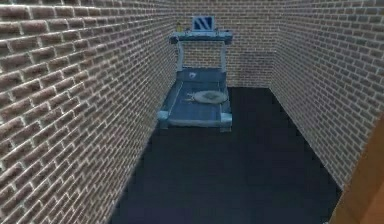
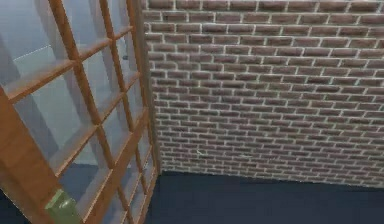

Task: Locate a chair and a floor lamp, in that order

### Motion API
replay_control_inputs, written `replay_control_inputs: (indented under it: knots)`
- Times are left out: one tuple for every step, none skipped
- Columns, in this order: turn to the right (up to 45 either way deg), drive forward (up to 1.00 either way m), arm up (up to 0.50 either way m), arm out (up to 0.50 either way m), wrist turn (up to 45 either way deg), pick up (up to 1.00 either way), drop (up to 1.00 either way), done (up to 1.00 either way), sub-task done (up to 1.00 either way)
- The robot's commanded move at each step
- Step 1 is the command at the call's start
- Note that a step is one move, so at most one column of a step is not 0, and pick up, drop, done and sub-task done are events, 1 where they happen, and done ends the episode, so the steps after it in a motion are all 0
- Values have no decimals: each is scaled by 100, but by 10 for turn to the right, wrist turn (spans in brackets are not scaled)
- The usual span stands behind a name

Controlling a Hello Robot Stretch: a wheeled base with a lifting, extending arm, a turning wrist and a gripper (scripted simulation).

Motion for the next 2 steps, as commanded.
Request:
replay_control_inputs:
  knots:
    - [0, 60, 0, 0, 0, 0, 0, 0, 0]
    - [450, 0, 0, 0, 0, 0, 0, 0, 0]
